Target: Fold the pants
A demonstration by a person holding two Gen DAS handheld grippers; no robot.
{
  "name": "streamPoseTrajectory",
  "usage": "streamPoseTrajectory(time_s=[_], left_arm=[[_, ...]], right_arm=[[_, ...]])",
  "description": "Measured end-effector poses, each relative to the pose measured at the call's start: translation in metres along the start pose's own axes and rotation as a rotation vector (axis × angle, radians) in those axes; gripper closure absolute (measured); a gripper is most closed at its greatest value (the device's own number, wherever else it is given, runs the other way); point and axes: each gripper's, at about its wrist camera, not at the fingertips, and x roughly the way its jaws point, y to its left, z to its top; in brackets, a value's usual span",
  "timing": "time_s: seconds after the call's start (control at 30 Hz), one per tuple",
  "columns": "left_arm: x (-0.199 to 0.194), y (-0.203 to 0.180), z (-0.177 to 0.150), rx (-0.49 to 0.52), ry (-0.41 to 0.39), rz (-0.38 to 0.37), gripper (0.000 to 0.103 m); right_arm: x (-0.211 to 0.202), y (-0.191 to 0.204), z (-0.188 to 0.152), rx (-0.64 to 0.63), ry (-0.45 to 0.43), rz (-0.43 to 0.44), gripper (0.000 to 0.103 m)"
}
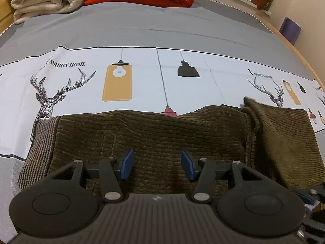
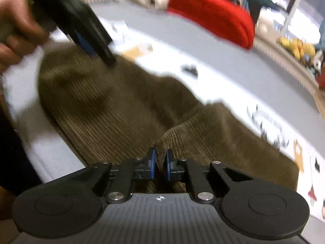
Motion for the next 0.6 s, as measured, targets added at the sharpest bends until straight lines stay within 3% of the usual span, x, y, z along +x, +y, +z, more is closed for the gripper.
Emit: streamPoseTrajectory(time_s=[0.07,0.1,0.17,0.23,0.3,0.37,0.4,0.43,0.47,0.5,0.6], left_arm=[[0.002,-0.004,0.001,0.01,0.001,-0.004,0.046],[0.003,-0.007,0.001,0.016,0.003,-0.006,0.046],[0.006,-0.013,0.002,0.025,0.008,-0.011,0.046],[0.008,-0.019,0.002,0.032,0.014,-0.017,0.046],[0.01,-0.026,0.002,0.038,0.018,-0.024,0.046],[0.012,-0.035,0.002,0.045,0.019,-0.043,0.046],[0.012,-0.039,0.003,0.048,0.019,-0.057,0.046],[0.013,-0.042,0.003,0.049,0.019,-0.074,0.046],[0.014,-0.046,0.004,0.042,0.02,-0.097,0.046],[0.015,-0.047,0.005,0.024,0.023,-0.129,0.046],[0.023,-0.054,0.008,-0.045,0.055,-0.231,0.046]], right_arm=[[-0.017,0.004,-0.004,-0.042,-0.046,0.024,0.092],[-0.02,0.007,-0.01,-0.065,-0.044,0.06,0.099],[-0.014,0.015,-0.022,-0.104,0.011,0.138,0.103],[-0.004,0.029,-0.033,-0.19,0.055,0.099,0.103],[-0.001,0.029,-0.034,-0.185,0.052,0.077,0.103],[-0.006,0.021,-0.029,-0.119,0.009,0.056,0.096],[-0.009,0.015,-0.026,-0.087,-0.014,0.031,0.084],[-0.011,0.011,-0.024,-0.064,-0.025,0.001,0.064],[-0.011,0.009,-0.025,-0.053,-0.026,-0.022,0.057],[-0.007,0.007,-0.024,-0.047,-0.014,-0.04,0.053],[0.011,0.006,-0.024,-0.043,0.043,-0.036,0.053]])
